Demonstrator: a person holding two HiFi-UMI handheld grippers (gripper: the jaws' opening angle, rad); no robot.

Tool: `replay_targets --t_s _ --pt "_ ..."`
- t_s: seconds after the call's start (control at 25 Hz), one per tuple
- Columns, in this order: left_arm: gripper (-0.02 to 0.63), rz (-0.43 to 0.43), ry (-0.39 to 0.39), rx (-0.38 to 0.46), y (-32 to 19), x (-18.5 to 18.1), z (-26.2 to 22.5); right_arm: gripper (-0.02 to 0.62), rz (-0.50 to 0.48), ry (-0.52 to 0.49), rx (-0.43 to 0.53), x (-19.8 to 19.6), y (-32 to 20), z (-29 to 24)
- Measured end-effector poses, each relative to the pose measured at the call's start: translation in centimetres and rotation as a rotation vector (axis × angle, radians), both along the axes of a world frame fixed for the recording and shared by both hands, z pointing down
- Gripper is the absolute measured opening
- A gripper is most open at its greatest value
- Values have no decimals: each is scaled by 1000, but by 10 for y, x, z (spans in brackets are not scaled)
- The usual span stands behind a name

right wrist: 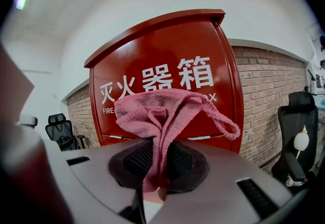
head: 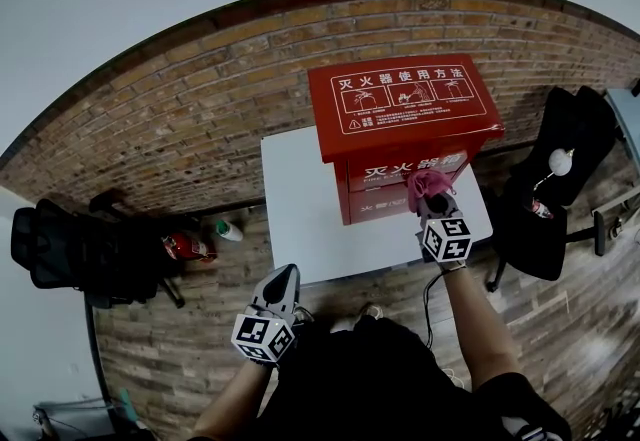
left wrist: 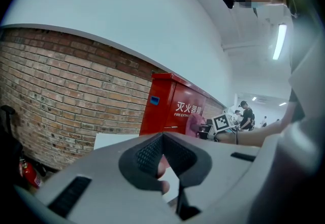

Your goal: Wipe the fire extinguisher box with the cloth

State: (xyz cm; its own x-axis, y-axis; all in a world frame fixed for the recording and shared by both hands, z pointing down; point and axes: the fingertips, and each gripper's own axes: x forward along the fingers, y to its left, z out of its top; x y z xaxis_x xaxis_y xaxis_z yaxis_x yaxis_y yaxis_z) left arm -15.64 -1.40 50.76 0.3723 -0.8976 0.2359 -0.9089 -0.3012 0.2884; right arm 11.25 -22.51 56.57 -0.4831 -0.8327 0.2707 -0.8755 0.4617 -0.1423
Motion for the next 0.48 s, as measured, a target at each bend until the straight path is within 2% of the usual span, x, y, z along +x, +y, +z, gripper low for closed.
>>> replay_targets --t_s 0.48 --pt "17 -20 1 0 11 -15 -5 61 -35 -7 -23 -31 7 3"
